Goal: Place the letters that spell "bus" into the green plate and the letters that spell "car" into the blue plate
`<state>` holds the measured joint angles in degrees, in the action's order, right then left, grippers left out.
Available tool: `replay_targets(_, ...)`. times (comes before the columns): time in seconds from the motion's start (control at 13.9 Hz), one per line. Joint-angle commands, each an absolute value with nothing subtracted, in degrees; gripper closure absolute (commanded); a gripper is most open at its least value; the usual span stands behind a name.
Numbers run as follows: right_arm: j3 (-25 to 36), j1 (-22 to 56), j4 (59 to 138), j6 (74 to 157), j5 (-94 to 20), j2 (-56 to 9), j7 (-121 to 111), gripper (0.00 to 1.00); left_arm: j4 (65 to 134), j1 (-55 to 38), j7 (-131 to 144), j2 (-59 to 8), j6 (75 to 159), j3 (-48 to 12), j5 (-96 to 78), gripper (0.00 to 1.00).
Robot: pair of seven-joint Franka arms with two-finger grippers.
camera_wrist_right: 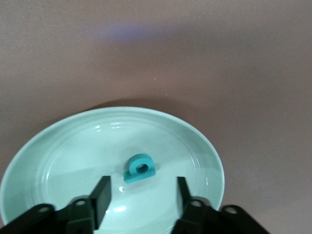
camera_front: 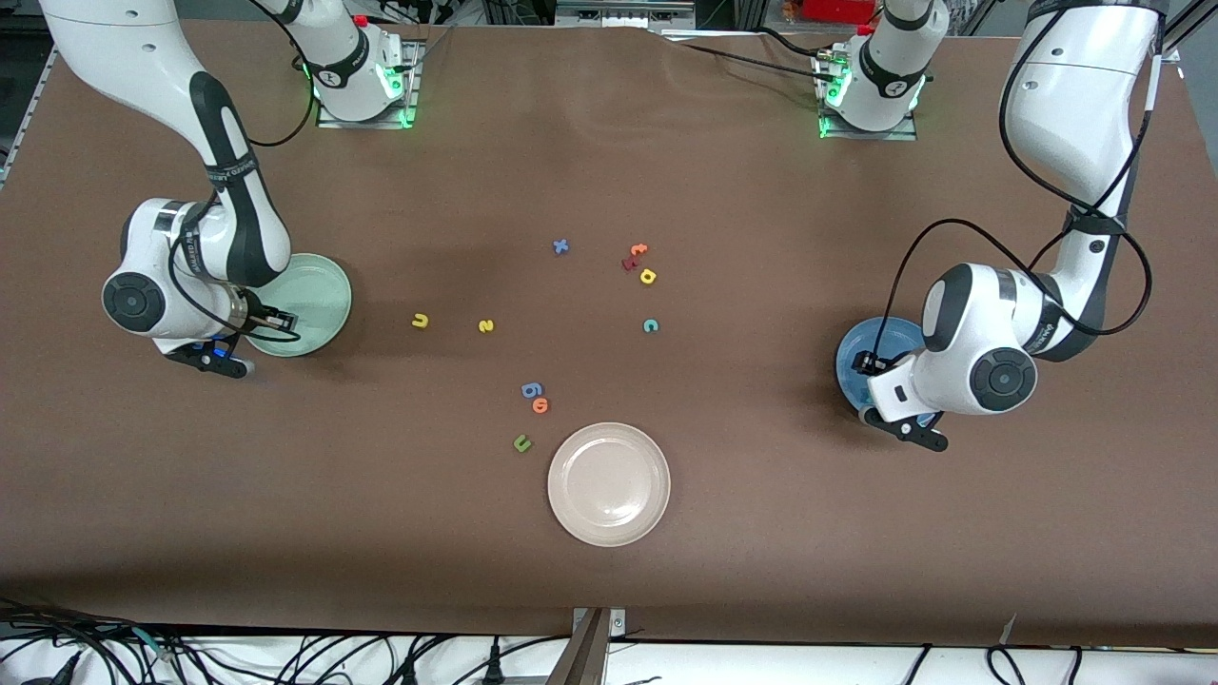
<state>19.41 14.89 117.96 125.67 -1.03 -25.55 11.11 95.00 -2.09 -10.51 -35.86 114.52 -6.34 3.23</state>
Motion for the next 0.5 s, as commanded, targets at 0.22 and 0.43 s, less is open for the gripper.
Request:
replay_targets(0.22, 12.94, 15.73, 115.49, 117.6, -1.67, -18.99, 20.36, 0.01, 95.27, -4.48, 5.76, -35.07, 117.5, -13.08, -1.75, 0.0)
replay_targets(0.43, 7.14, 15.73, 115.14, 119.43, -1.93, -18.9, 28.8, 0.01, 95.89, -9.2, 18.49, -35.16, 122.33, -15.47, -1.58, 0.0)
